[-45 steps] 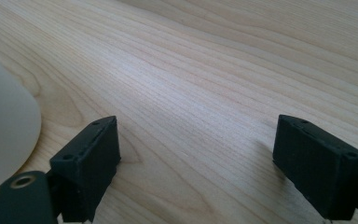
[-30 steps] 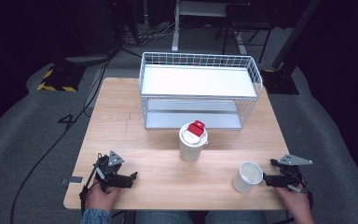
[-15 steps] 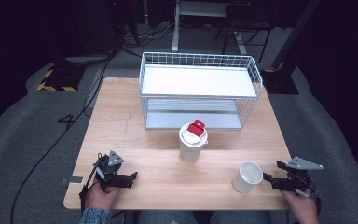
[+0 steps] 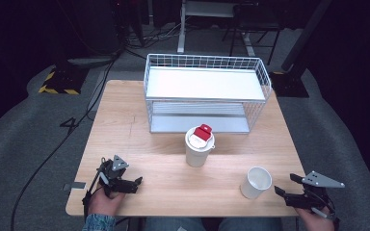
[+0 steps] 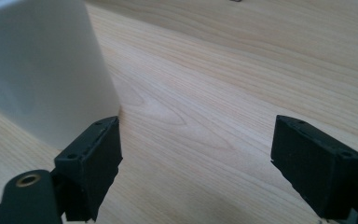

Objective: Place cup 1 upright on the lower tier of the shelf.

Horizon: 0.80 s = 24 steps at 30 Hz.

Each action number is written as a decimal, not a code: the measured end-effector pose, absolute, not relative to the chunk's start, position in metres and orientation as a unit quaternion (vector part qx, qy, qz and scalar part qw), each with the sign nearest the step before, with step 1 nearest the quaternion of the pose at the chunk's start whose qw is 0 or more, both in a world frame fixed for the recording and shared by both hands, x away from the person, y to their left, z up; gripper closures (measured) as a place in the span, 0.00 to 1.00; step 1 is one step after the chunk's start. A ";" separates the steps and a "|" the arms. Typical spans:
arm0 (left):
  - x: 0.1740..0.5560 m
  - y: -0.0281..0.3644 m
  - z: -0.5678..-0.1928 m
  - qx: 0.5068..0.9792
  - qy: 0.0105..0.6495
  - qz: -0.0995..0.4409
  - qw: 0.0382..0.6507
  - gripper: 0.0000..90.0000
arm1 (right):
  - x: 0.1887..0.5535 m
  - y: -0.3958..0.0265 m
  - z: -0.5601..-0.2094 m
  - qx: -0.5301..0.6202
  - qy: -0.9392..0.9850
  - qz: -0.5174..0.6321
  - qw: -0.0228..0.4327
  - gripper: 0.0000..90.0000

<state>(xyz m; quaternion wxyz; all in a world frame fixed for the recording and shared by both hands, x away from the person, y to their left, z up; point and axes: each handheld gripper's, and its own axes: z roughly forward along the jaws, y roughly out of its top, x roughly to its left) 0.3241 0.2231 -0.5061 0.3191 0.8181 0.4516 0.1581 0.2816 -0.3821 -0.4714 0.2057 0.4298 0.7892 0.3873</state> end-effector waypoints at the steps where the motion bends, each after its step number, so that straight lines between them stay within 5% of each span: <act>1: 0.324 0.223 -0.506 0.818 0.452 0.158 0.319 0.01 | 0.280 -0.381 -0.470 0.427 0.790 0.389 0.205 0.19; 24: 0.324 0.223 -0.506 0.818 0.452 0.158 0.319 0.01 | 0.248 -0.354 -0.438 0.364 0.808 0.421 0.194 0.17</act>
